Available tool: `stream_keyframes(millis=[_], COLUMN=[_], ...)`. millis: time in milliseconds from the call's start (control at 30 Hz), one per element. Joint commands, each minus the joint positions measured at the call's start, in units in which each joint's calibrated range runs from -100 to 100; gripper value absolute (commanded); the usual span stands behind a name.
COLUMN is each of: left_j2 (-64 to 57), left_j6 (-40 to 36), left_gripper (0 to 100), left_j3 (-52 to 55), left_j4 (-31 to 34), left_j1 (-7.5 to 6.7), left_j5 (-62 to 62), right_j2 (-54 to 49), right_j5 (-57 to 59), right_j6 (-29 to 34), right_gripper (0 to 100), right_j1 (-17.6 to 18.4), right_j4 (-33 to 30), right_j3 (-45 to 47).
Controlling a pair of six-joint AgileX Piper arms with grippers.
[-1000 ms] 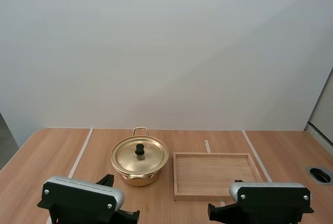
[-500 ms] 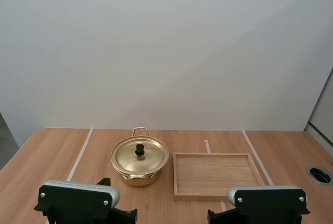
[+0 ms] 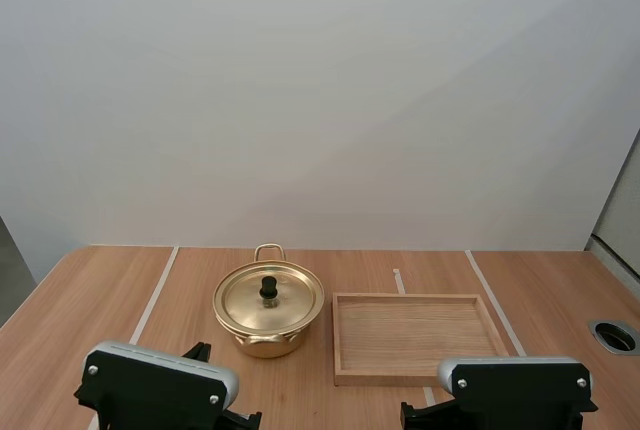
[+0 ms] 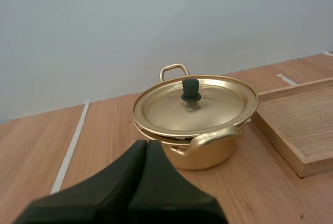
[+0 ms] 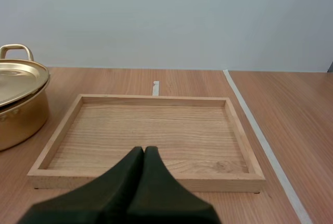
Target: Open the lid, put the grape in the pot, and close it
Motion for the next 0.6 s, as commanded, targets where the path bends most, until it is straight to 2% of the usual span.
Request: stream_keyframes(millis=[0,200,500,567], left_j2=[-0.2,-0.2,-0.2,-0.2], left_j6=[-2.8,-8.7,-8.7,-7.1], left_gripper=[0,0,0,0], left_j3=[0.1,0.1,0.1,0.1], left_j4=[0.1,0.4,1.0,3.2], left_j1=[-0.14,0.05,0.23,0.23], left_j5=[-1.0,-1.1,-1.3,-1.9], right_j2=[-0.3,-0.3,-0.3,-0.3], right_j5=[0.0,0.0,0.0,0.0], right_j6=[0.5,0.5,0.5,0.5], right_gripper=[0,0,0,0], right_j1=[-0.2,-0.2,-0.2,-0.2], right_j4=[-0.5,-0.5,-0.5,-0.5], right_j3=[0.0,0.0,0.0,0.0])
